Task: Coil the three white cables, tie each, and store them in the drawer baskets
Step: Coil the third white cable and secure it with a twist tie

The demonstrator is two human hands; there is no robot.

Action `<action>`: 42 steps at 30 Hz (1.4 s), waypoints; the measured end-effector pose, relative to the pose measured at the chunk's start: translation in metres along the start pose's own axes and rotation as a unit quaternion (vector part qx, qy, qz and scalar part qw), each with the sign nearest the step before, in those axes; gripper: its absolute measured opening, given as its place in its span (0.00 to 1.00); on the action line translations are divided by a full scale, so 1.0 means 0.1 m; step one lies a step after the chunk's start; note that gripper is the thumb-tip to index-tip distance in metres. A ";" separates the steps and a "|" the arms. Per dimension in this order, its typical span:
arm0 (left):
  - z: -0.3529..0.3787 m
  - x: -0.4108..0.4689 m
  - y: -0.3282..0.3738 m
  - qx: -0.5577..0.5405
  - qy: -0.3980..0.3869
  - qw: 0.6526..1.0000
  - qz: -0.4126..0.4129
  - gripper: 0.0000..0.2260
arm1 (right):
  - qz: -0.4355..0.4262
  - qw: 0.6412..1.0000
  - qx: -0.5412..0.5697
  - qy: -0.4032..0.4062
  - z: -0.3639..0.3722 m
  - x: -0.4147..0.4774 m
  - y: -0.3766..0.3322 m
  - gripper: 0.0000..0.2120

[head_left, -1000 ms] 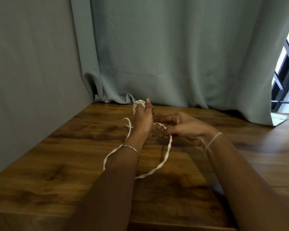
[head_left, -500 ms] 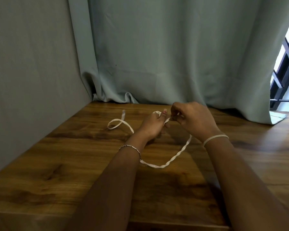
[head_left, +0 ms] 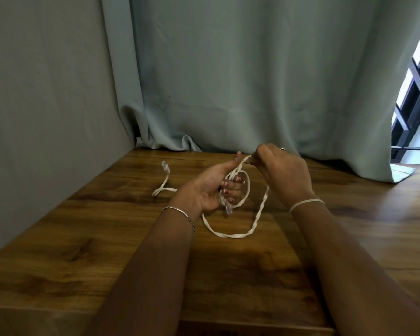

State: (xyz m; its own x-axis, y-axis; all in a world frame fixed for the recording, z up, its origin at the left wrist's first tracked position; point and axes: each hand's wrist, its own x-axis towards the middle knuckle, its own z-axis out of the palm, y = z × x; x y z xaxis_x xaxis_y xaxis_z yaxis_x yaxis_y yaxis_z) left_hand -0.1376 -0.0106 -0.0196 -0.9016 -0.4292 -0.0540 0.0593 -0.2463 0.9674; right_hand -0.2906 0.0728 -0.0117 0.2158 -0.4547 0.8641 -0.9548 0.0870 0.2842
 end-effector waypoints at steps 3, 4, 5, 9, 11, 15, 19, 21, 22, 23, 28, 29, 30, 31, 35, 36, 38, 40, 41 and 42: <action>0.01 -0.01 0.00 -0.010 -0.012 1.000 -0.015 0.25 | 0.002 1.000 0.015 -0.011 0.03 0.01 -0.05 0.07; 0.02 -0.01 -0.01 -0.014 -0.012 1.000 -0.015 0.25 | 0.010 1.000 0.020 -0.022 0.04 0.01 -0.06 0.07; 0.03 0.00 -0.01 -0.020 -0.012 1.000 -0.008 0.26 | 0.024 0.999 0.025 -0.037 0.04 0.01 -0.08 0.07; 0.09 0.02 -0.02 -0.048 -0.026 0.998 0.037 0.24 | 0.090 0.987 0.068 -0.112 0.06 -0.02 -0.13 0.07; 0.12 0.03 -0.03 -0.069 -0.024 0.996 0.060 0.22 | 0.115 0.980 0.083 -0.137 0.11 -0.03 -0.16 0.07; 0.14 0.06 -0.03 -0.157 -0.014 0.983 0.089 0.21 | 0.147 0.969 0.154 -0.125 0.22 -0.07 -0.13 0.09; 0.10 0.13 -0.02 -0.236 0.014 0.963 0.128 0.26 | 0.219 0.867 0.408 -0.182 0.29 -0.10 -0.20 0.20; 0.08 0.14 -0.01 -0.272 0.040 0.951 0.142 0.26 | 0.311 0.757 0.533 -0.215 0.33 -0.12 -0.29 0.22; 0.06 0.13 0.00 -0.291 0.052 0.944 0.149 0.26 | 0.356 0.704 0.571 -0.227 0.35 -0.12 -0.31 0.21; 0.05 0.13 0.01 -0.308 0.062 0.936 0.158 0.26 | 0.385 0.672 0.586 -0.238 0.35 -0.11 -0.31 0.20; 0.05 0.13 0.03 -0.308 0.133 0.917 0.216 0.24 | 0.299 0.814 0.371 -0.331 0.27 -0.06 -0.25 0.14; 0.05 0.13 0.03 -0.299 0.149 0.915 0.224 0.23 | 0.269 0.828 0.330 -0.366 0.24 -0.06 -0.26 0.13; 0.05 0.12 0.03 -0.295 0.164 0.913 0.230 0.22 | 0.242 0.829 0.309 -0.398 0.21 -0.06 -0.28 0.14; 0.05 0.11 0.03 -0.293 0.177 0.910 0.235 0.22 | 0.217 0.830 0.298 -0.420 0.19 -0.05 -0.31 0.15; 0.05 0.11 0.03 -0.278 0.203 0.907 0.242 0.21 | 0.145 0.849 0.238 -0.449 0.12 0.05 -0.42 0.16; 0.06 0.12 0.02 -0.270 0.209 0.908 0.240 0.20 | 0.129 0.856 0.217 -0.451 0.11 0.06 -0.43 0.16; 0.08 0.13 0.03 -0.255 0.218 0.911 0.239 0.20 | 0.104 0.872 0.189 -0.440 0.08 0.07 -0.45 0.14; 0.09 0.14 0.05 -0.245 0.221 0.913 0.239 0.19 | 0.099 0.890 0.182 -0.407 0.06 0.06 -0.47 0.10; 0.10 0.16 0.06 -0.242 0.226 0.913 0.239 0.19 | 0.107 0.893 0.195 -0.392 0.05 0.06 -0.48 0.09; 0.09 0.17 0.06 -0.230 0.236 0.912 0.243 0.18 | 0.123 0.888 0.222 -0.383 0.05 0.07 -0.48 0.09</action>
State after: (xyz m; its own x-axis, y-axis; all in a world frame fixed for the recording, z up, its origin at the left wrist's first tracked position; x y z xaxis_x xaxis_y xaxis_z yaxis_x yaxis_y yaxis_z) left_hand -0.1566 -0.0114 -0.0124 -0.4415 -0.8850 0.1481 0.6743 -0.2183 0.7055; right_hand -0.2443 0.0612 -0.0212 -0.0511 -0.9546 0.2934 -0.9768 -0.0134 -0.2137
